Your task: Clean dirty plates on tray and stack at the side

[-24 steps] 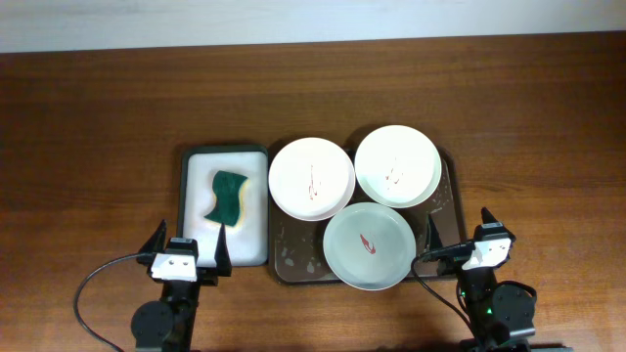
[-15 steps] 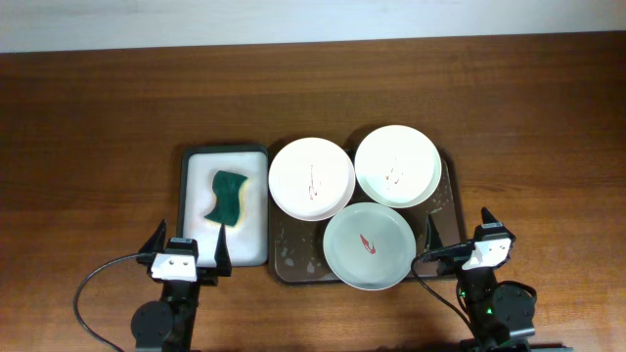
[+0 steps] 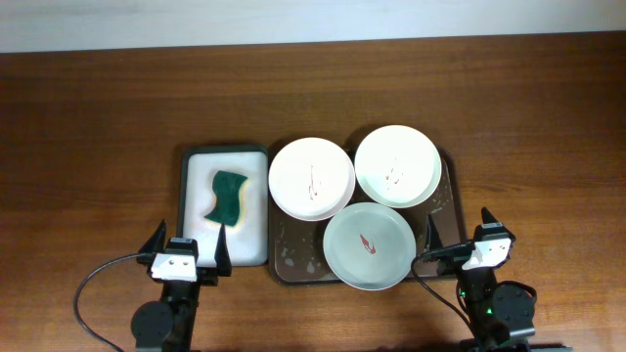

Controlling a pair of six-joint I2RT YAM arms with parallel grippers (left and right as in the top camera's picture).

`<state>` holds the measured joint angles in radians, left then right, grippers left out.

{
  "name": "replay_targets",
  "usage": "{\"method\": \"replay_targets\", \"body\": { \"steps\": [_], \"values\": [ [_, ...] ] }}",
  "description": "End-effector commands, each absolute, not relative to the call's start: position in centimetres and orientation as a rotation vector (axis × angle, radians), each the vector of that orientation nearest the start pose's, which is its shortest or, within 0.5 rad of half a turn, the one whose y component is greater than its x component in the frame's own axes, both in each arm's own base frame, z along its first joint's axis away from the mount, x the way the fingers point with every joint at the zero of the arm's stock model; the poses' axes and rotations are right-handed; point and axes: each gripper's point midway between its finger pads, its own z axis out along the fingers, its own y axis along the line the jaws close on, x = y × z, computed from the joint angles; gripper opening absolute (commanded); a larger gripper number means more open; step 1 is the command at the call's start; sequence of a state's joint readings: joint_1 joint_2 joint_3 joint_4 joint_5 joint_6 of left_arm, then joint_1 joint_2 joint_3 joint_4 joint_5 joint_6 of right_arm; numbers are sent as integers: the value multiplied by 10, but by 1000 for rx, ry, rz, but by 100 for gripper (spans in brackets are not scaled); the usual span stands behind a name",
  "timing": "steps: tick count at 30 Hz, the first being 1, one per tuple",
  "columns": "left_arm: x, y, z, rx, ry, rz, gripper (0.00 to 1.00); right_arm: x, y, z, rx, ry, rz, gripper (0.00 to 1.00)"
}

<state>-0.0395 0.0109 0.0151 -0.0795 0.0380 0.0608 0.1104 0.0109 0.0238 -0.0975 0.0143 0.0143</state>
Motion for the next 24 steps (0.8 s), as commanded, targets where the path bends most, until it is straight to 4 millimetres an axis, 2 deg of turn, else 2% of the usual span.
{"method": "replay_targets", "body": {
  "steps": [1, 19, 24],
  "values": [
    [245, -17, 157, 131, 1643, -11, 99, 244, 27, 156, -81, 1657, 90, 99],
    [245, -19, 157, 136, 1642, -17, 99, 244, 29, 159, -84, 1648, 101, 99],
    [244, -19, 152, 106, 1710, -49, 100, 239, 31, 154, -20, 1737, 183, 99]
  ]
}}
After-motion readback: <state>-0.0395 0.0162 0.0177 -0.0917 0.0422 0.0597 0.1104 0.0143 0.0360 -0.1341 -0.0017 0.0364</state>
